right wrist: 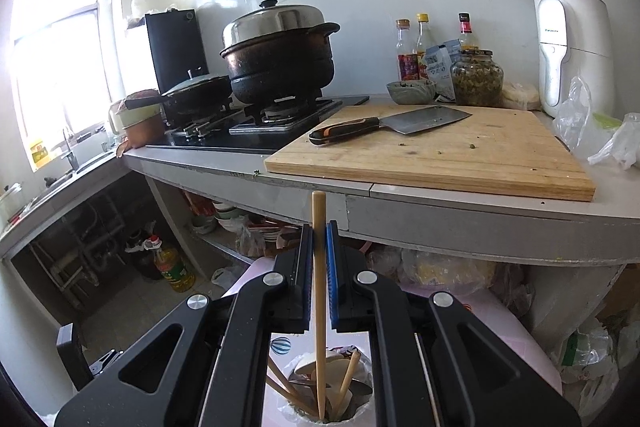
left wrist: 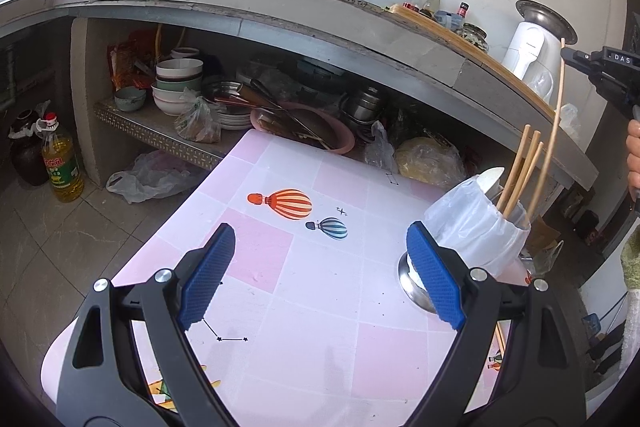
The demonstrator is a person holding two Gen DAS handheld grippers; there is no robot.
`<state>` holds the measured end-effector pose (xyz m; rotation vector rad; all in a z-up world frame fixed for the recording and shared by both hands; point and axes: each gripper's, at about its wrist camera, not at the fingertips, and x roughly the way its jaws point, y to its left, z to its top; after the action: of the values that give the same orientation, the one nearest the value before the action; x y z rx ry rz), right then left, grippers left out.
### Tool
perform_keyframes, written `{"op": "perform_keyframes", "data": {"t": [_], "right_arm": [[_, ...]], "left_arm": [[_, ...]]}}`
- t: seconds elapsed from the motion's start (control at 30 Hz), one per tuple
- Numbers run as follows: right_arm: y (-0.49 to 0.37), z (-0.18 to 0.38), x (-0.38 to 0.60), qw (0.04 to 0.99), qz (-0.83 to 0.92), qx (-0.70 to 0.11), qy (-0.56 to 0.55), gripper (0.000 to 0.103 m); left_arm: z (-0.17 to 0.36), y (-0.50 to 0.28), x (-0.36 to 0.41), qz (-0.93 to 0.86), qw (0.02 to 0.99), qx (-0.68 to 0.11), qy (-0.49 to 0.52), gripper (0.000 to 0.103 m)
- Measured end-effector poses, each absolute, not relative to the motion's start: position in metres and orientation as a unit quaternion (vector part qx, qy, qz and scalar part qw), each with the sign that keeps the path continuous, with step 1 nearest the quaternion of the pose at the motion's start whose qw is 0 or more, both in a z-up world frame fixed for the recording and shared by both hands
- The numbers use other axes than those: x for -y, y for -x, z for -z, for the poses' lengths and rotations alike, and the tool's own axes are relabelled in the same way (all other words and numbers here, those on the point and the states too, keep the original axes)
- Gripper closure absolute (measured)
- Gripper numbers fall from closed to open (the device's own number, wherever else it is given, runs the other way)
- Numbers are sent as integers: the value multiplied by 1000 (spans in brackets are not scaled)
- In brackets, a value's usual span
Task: Organize utensils
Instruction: 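Lower the chopstick into the steel holder and open the right tool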
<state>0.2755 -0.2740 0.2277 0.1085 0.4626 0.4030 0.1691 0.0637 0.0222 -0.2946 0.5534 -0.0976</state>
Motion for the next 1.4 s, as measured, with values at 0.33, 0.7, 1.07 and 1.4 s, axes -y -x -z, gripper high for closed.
{"op": "perform_keyframes", "data": {"t": [0.33, 0.7, 1.07, 1.4], "right_arm": [[-282, -212, 271, 947, -198, -246, -53, 96], [-285, -174, 260, 933, -205, -291, -40, 96], [-280, -141, 251, 916, -213, -338, -22, 96], [-276, -124, 245, 905, -224, -362, -23, 95]], "left_arm": [[-22, -169, -68, 43, 950, -272, 148, 19], [-22, -169, -68, 44, 950, -272, 146, 19], [-21, -169, -67, 45, 950, -273, 147, 19], [-22, -166, -64, 47, 950, -271, 146, 19]]}}
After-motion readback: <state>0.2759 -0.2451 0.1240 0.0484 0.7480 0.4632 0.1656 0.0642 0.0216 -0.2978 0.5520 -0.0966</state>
